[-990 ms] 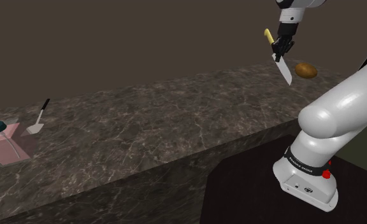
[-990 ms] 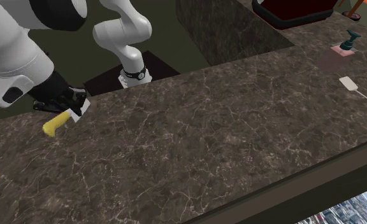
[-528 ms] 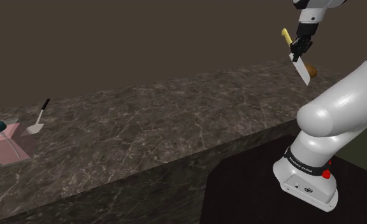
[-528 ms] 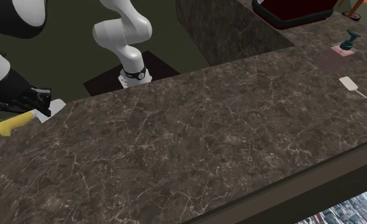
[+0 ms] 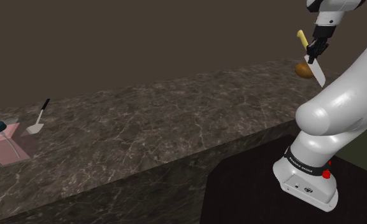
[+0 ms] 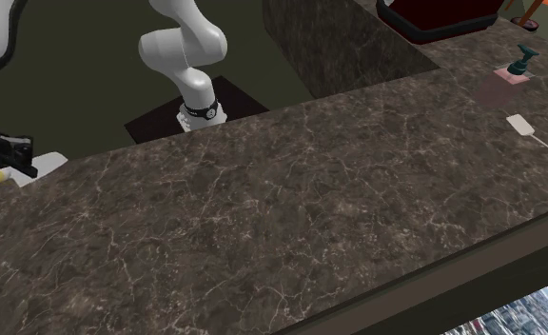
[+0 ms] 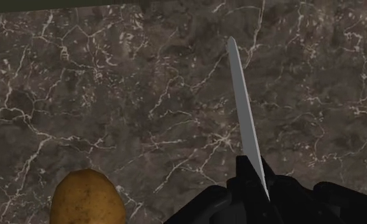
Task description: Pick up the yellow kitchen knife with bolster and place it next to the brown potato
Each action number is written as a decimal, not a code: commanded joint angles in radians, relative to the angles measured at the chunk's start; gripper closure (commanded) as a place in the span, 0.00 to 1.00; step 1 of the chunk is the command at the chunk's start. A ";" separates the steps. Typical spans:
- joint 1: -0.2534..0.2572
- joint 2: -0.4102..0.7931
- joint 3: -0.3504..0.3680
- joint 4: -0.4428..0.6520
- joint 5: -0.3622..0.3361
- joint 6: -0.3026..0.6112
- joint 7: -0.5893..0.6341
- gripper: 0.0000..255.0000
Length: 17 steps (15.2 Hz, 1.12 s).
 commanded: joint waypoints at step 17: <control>-0.007 0.101 -0.026 -0.159 0.052 0.243 -0.040 1.00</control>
